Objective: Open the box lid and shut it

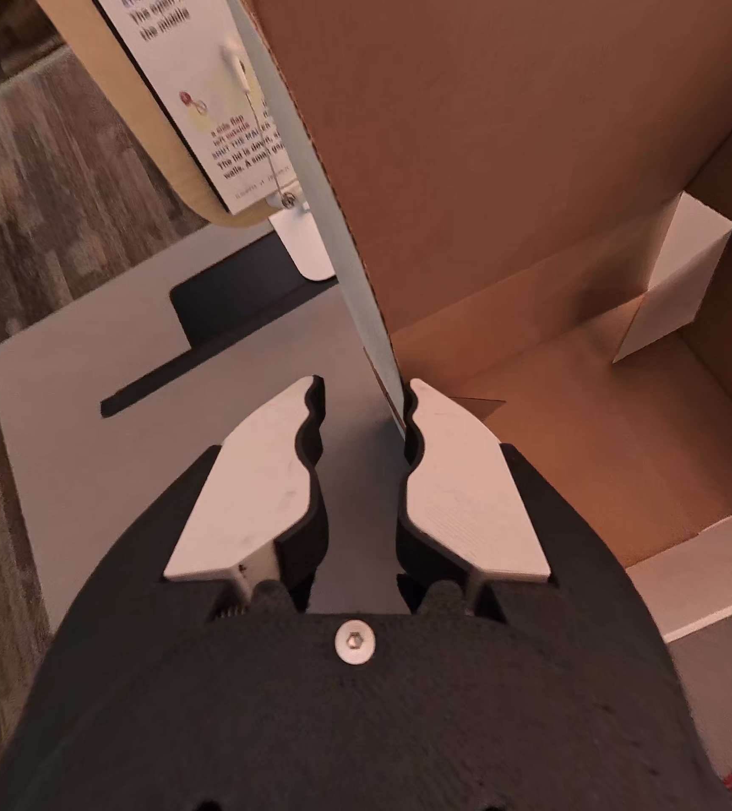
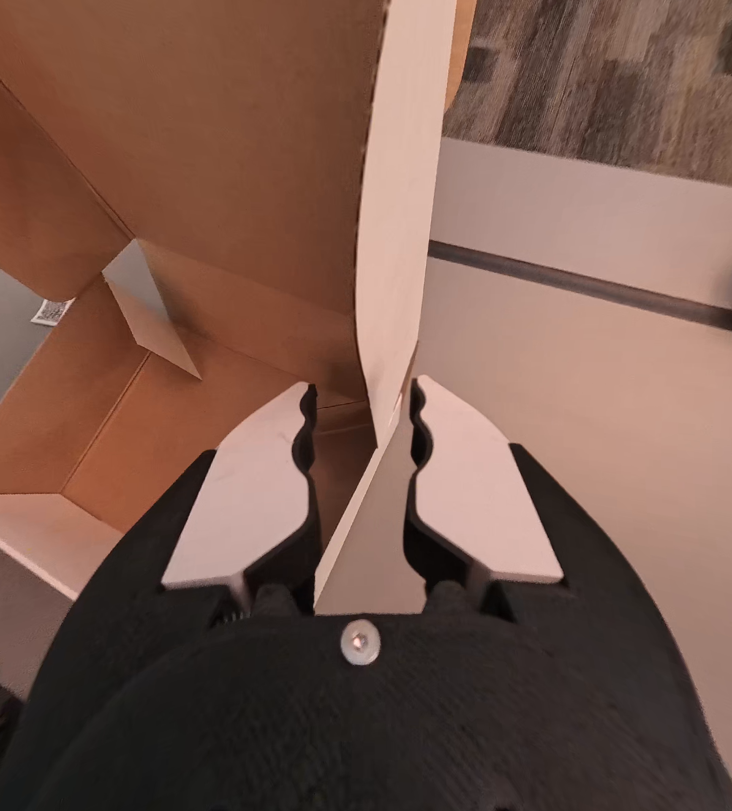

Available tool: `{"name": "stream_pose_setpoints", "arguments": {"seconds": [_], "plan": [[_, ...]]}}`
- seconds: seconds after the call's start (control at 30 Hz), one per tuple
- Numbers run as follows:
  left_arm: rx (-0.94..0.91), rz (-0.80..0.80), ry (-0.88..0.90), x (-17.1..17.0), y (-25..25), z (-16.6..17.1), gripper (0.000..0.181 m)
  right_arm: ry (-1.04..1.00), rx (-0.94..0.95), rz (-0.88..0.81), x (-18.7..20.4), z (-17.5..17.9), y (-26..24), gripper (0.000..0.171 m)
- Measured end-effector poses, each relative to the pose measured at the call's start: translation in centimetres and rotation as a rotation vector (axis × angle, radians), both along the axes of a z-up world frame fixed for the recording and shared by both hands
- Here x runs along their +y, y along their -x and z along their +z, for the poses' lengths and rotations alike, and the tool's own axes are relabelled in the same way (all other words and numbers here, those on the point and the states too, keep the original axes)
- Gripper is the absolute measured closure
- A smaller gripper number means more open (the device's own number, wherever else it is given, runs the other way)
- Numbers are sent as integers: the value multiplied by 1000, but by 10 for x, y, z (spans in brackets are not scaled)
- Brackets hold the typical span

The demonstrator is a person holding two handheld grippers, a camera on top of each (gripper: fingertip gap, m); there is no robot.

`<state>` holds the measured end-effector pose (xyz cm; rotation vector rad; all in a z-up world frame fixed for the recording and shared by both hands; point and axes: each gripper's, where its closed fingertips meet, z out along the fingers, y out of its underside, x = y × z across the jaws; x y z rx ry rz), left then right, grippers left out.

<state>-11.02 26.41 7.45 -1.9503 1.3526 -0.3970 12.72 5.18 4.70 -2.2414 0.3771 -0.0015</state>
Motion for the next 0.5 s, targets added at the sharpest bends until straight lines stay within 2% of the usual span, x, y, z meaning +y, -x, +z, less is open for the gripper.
{"name": "stream_pose_setpoints", "arguments": {"seconds": [0.2, 0.33, 0.4, 0.5], "plan": [[-188, -44, -67, -15, 24, 30, 140, -145, -249, 3, -19, 26, -5, 114], [-331, -198, -23, -56, 36, 43, 124, -377, -528, 83, -35, 53, 19, 104], [-391, -312, -39, -78, 38, 55, 123, -457, -603, 117, -42, 63, 33, 104], [-426, -286, -89, -74, 39, 62, 124, -477, -676, -16, -52, 75, 15, 106]]}}
